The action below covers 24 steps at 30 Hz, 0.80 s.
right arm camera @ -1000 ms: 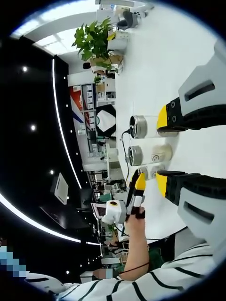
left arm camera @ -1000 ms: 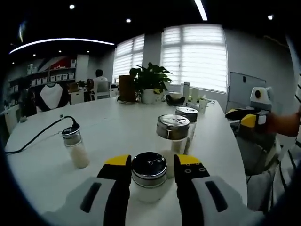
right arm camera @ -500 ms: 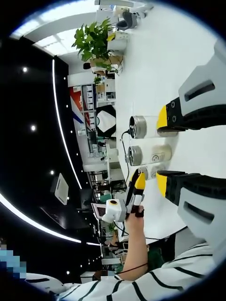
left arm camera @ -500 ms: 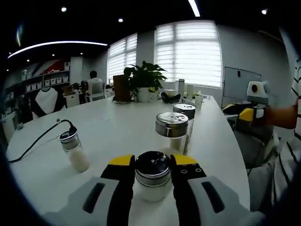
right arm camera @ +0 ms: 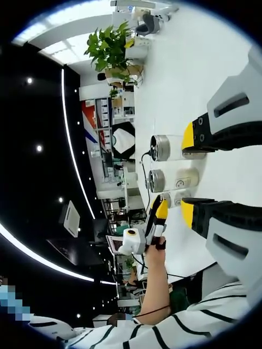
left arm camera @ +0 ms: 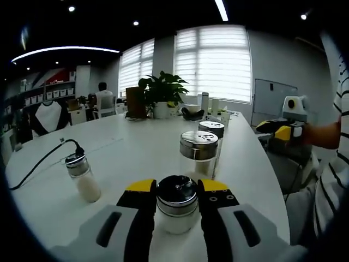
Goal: Rotate the seasoning bottle until the label or dispensing opening points toward the visible target arrow and the bottle remains upright within the marked orientation range
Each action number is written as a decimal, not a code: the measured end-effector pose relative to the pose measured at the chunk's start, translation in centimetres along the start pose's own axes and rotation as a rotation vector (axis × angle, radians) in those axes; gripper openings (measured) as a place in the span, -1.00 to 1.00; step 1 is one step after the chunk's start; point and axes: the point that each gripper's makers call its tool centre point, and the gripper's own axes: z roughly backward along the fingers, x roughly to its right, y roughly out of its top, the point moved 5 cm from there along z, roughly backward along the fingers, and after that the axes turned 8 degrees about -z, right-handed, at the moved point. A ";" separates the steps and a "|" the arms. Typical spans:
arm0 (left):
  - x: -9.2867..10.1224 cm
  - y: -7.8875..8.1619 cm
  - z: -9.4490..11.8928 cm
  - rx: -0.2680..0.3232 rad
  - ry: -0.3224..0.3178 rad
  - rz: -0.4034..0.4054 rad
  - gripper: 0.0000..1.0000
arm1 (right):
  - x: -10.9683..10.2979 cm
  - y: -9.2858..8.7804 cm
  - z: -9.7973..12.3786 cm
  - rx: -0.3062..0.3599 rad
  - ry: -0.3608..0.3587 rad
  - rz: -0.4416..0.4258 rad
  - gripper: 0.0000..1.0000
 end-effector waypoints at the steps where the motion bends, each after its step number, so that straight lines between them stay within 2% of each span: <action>1: 0.0 0.0 0.0 0.000 -0.001 0.001 -0.37 | 0.0 0.0 0.0 -0.001 0.000 0.001 -0.37; 5: -0.1 0.0 0.0 0.004 0.004 0.007 -0.36 | -0.1 0.0 0.0 0.000 0.002 0.002 -0.37; 7: 0.0 0.7 0.0 0.058 0.013 0.076 -0.30 | -0.1 0.0 0.0 -0.001 0.003 0.004 -0.37; 8: 0.0 0.9 0.1 0.065 0.023 0.073 -0.28 | -0.1 0.0 0.0 -0.002 0.002 0.006 -0.37; 11: -0.1 1.1 0.1 0.045 0.054 0.041 -0.27 | -0.1 0.0 0.0 0.000 0.002 0.005 -0.37; 20: 0.3 0.3 -0.7 -0.022 0.059 0.023 -0.27 | 0.0 0.2 -0.2 -0.002 0.004 0.011 -0.36; 24: -0.2 0.3 -0.5 -0.026 0.055 0.026 -0.35 | 0.1 0.5 -0.3 0.005 0.004 0.013 -0.36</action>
